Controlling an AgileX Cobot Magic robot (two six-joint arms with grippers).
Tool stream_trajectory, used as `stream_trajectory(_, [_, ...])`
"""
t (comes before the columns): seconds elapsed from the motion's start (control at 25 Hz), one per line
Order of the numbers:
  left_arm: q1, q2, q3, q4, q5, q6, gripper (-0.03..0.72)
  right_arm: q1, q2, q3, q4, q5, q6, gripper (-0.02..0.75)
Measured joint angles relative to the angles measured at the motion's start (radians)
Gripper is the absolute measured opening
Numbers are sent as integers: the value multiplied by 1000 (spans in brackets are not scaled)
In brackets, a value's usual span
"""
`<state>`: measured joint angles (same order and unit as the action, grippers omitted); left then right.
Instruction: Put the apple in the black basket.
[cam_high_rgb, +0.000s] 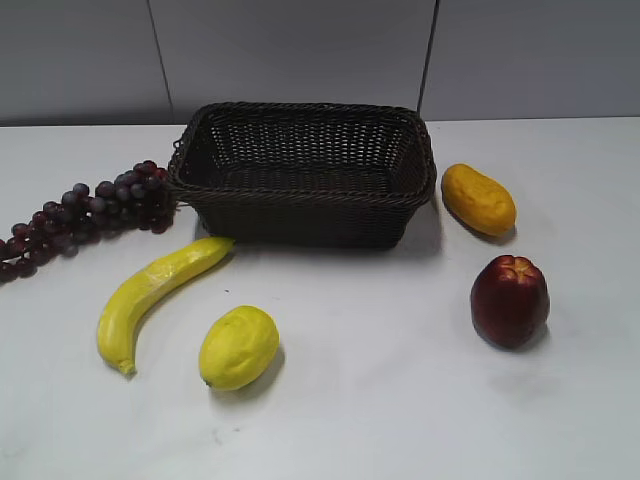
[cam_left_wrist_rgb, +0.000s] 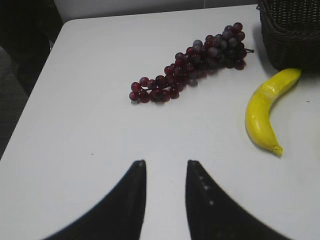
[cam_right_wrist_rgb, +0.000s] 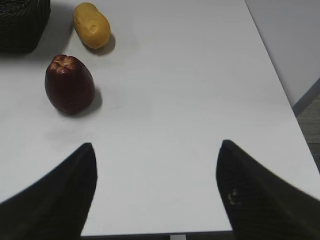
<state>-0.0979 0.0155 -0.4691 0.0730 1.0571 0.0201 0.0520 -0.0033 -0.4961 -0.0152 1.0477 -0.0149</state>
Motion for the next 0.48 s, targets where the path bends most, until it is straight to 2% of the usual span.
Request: stream_trajectory(0.48, [0,0,0,0,0,0,202,0,0,0,0,0,0,564])
